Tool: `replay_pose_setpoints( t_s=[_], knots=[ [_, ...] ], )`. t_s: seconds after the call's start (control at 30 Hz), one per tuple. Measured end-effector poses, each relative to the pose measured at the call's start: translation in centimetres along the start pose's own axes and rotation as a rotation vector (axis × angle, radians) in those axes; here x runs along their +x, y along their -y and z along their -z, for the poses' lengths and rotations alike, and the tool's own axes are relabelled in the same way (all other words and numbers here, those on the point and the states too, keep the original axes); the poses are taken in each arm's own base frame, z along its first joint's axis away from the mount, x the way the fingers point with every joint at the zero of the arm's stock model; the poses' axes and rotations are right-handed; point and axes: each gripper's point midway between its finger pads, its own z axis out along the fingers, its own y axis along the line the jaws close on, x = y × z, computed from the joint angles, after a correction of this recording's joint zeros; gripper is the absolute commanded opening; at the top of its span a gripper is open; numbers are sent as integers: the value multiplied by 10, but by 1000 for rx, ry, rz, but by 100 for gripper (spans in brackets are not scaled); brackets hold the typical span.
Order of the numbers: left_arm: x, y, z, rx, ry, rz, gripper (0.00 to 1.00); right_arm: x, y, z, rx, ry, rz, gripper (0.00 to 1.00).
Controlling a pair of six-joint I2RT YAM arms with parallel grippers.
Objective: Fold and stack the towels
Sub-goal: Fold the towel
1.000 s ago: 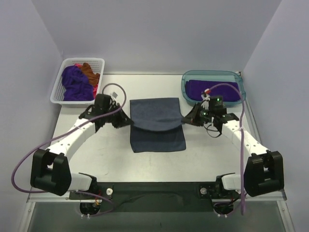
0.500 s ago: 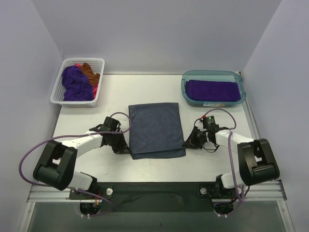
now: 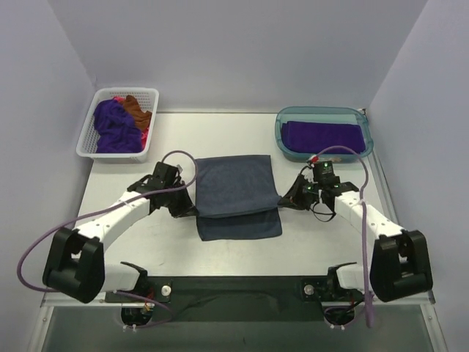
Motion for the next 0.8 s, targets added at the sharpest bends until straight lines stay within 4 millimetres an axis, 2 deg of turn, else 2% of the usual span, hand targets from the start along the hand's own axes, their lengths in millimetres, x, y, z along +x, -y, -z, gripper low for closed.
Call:
replay_pose_setpoints(
  t_s=[0.1, 0.17, 0.33, 0.43, 0.63, 0.8],
  knots=[
    [-15, 21, 26, 57, 83, -29, 0, -16, -25, 23, -57, 76, 46, 0],
    [-18, 31, 42, 93, 120, -43, 0, -18, -34, 36, -84, 107, 63, 0],
    [-5, 32, 58, 133, 121, -42, 0, -1, -31, 45, -83, 93, 55, 0],
    [10, 18, 49, 116, 77, -22, 0, 19, -12, 37, -45, 44, 22, 0],
    [49, -28, 11, -6, -81, 44, 1, 60, 37, 8, 88, -110, -67, 0],
    [59, -35, -6, -43, -140, 35, 3, 72, 58, -8, 158, -174, -106, 1]
  ],
)
